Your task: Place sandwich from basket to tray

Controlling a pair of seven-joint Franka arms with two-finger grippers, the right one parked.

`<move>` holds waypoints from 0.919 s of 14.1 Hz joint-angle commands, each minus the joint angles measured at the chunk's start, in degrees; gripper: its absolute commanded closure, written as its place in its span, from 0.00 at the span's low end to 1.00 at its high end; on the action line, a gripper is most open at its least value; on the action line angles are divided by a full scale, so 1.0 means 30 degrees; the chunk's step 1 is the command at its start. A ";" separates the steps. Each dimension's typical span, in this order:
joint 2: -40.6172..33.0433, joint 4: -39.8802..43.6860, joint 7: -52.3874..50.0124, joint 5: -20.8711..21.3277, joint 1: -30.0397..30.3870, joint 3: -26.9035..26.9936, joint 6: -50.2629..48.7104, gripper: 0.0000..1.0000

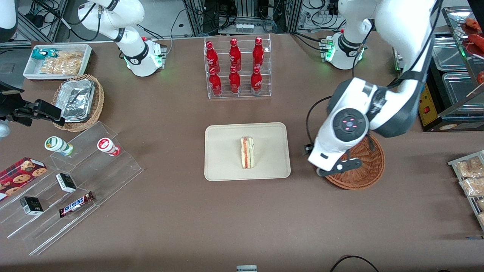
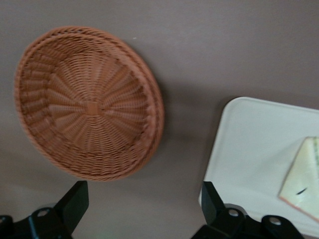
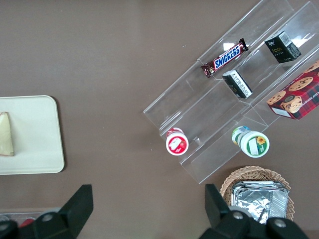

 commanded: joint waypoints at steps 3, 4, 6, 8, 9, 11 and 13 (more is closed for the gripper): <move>-0.3668 -0.2875 0.3618 -0.1125 0.2148 -0.0136 -0.0405 0.00; -0.4400 -0.3170 0.4639 -0.1768 0.2386 -0.0049 -0.0492 0.00; -0.5633 -0.3814 0.6779 -0.2096 0.2418 0.0766 -0.0900 0.00; -0.6746 -0.4430 0.8741 -0.2678 0.2243 0.1879 -0.1107 0.00; -0.7099 -0.4461 0.9650 -0.3059 0.2155 0.2494 -0.1369 0.00; -0.7744 -0.4346 1.1031 -0.3734 0.1629 0.4191 -0.2421 0.00; -0.8359 -0.3937 1.1851 -0.3913 0.1568 0.5192 -0.3273 0.00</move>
